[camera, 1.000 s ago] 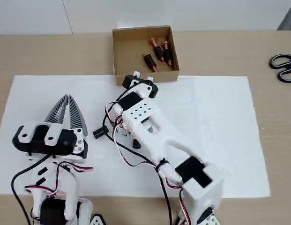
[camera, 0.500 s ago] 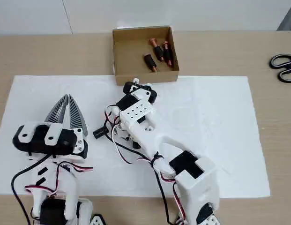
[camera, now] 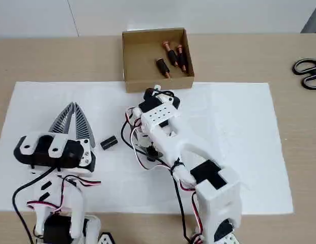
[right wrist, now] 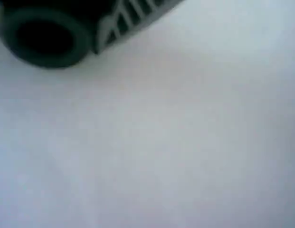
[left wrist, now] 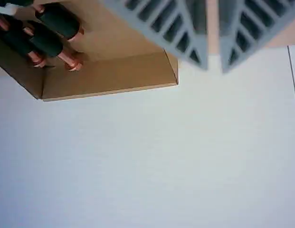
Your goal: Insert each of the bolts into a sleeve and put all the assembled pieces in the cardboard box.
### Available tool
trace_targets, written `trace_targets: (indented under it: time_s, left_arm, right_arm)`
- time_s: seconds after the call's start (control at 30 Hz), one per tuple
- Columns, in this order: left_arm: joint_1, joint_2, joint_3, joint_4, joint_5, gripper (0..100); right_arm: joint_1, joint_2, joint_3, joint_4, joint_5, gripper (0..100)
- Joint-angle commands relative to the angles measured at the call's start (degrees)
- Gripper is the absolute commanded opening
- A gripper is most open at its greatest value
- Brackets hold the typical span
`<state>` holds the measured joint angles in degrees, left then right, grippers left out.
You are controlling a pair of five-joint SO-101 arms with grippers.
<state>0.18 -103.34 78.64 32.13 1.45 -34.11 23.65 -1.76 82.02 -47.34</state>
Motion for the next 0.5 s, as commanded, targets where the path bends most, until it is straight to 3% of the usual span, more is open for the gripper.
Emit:
trace_targets:
  time_s: [0.0,0.23,0.47]
  left_arm:
    - [-0.1,-0.5,-0.4,0.4,0.4,1]
    - [0.3,-0.5,-0.4,0.4,0.5,1]
    - [1.3,-0.2,-1.0,3.8,11.9,1]
  right_arm:
    - [4.2,-4.9,-1.9,2.2,0.6,0.3]
    - [4.4,-21.9,-1.9,3.2,3.1,0.3]
    - [7.5,-31.8,-1.7,2.2,8.5,0.4]
